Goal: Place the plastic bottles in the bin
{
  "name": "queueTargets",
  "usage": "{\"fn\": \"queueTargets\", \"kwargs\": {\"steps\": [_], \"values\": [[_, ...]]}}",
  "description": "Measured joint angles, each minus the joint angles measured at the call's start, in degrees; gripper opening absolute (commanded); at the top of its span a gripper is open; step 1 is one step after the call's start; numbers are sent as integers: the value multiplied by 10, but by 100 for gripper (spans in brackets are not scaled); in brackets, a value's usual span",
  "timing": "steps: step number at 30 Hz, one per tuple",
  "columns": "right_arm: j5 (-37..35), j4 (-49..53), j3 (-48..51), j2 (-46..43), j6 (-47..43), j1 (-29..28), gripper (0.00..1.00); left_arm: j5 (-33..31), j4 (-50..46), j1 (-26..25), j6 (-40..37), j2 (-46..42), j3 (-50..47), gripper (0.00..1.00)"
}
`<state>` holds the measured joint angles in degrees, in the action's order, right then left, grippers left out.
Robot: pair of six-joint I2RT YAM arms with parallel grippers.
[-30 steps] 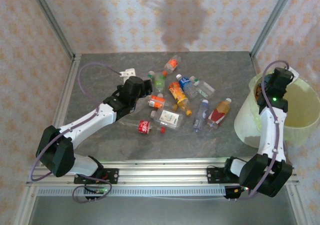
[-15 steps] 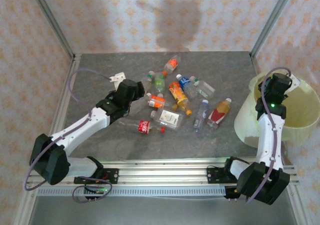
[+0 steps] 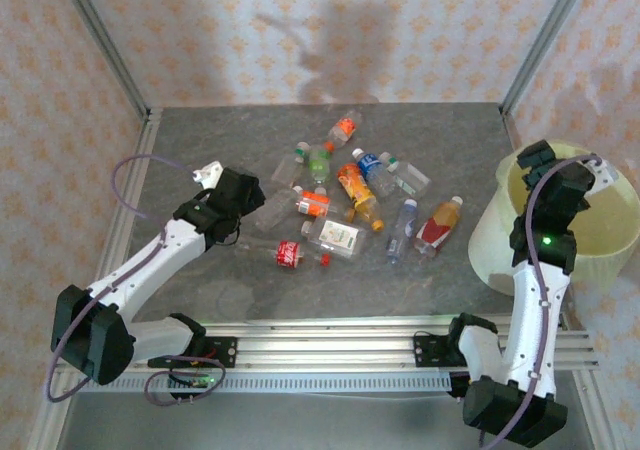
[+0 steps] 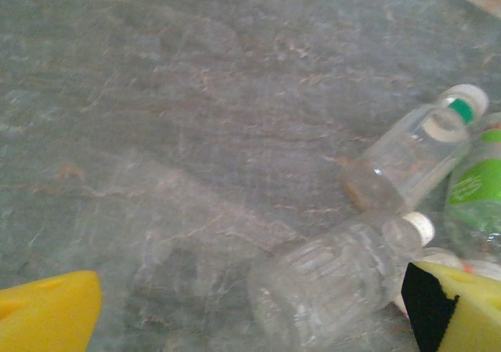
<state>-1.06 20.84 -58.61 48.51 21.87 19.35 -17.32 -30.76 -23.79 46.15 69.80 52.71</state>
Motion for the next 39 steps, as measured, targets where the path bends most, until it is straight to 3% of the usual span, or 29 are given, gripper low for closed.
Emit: {"fn": "queueTargets", "kwargs": {"steps": [5, 10, 14, 18, 23, 28, 33, 39], "values": [[106, 2, -47, 19, -9, -70, 99, 47, -35, 17, -2, 11, 1, 100], [222, 2, -63, 56, -47, -159, 99, 123, -75, 19, -60, 97, 43, 100], [271, 2, -62, 82, -86, -240, 99, 182, -87, 19, -120, 162, 84, 99], [301, -11, -41, 86, -119, -301, 99, 197, -133, 19, -133, 186, 114, 100], [313, -30, 0, 93, -189, -366, 99, 202, -158, 19, -11, 100, 49, 100], [316, -49, 11, 121, -248, -407, 99, 210, -150, 19, 179, -19, -51, 100], [315, -59, 11, 133, -292, -422, 99, 226, -90, 19, 338, -6, -82, 100], [308, -63, 30, 111, -320, -424, 99, 229, -21, 19, 469, 16, -117, 95]]}}
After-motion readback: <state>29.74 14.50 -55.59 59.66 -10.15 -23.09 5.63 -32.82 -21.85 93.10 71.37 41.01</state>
